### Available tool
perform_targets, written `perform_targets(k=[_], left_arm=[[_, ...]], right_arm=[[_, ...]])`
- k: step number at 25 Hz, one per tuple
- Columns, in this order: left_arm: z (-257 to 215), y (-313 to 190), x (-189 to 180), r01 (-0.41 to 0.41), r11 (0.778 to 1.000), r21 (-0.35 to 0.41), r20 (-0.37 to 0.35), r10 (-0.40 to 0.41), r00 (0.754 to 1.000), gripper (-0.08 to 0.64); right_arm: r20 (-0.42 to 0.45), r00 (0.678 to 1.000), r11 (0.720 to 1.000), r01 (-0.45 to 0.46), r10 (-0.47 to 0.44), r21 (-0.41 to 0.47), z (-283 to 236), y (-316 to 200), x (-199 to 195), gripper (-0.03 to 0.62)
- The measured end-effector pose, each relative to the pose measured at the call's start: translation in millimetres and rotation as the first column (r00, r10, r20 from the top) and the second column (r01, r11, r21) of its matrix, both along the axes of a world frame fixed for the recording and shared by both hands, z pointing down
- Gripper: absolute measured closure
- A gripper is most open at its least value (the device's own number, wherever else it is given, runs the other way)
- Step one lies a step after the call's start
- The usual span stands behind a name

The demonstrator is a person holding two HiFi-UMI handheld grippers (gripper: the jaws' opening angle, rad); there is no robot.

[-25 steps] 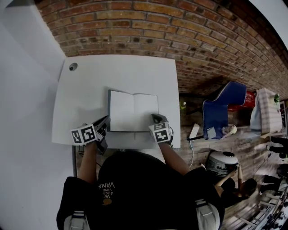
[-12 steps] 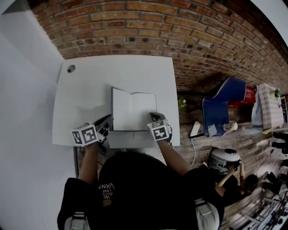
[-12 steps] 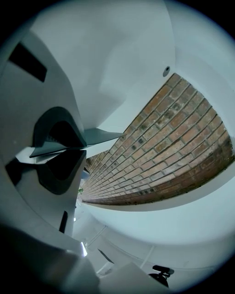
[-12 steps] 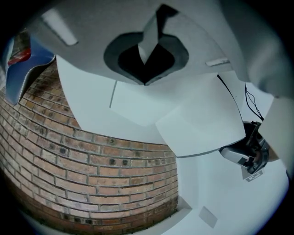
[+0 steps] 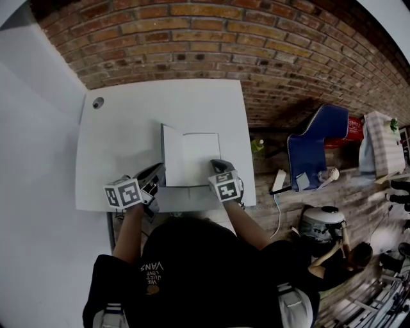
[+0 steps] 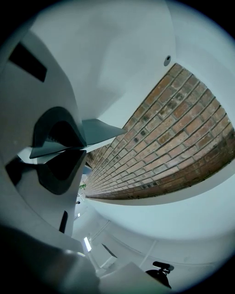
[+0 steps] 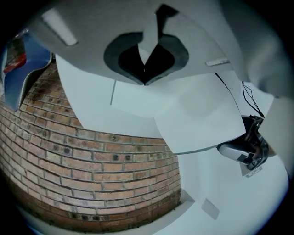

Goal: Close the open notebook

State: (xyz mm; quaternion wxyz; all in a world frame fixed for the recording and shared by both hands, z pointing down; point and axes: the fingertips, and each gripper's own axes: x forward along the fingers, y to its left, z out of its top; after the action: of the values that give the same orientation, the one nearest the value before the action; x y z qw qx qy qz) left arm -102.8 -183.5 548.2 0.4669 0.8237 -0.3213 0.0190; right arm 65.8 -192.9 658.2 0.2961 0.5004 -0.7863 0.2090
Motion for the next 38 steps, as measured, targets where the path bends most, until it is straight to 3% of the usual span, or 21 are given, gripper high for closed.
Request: perform_targets(k=[15, 31, 38], left_arm=[[-9.1, 0.9, 34.7, -0.089, 0.995, 0.034, -0.008, 0.089, 0.996, 0.526], [-15.4, 4.3, 74.3, -0.16, 0.986, 0.041, -0.055, 0.162, 0.985, 0.526], [-13.2, 3.8, 85.5, -0.182, 0.982, 0.051, -0.042, 0.184, 0.982, 0.525]], right_arm=[[0.073, 0.991, 0.993, -0.114, 0.11, 0.041, -26.3, 28.9, 30.2, 0.594], [0.066, 0.979, 0.98, -0.197, 0.194, 0.032, -28.5, 49.1, 64.2, 0.594], [0.065, 0.974, 0.975, -0.22, 0.218, 0.026, -26.3, 56.5, 73.5, 0.594]])
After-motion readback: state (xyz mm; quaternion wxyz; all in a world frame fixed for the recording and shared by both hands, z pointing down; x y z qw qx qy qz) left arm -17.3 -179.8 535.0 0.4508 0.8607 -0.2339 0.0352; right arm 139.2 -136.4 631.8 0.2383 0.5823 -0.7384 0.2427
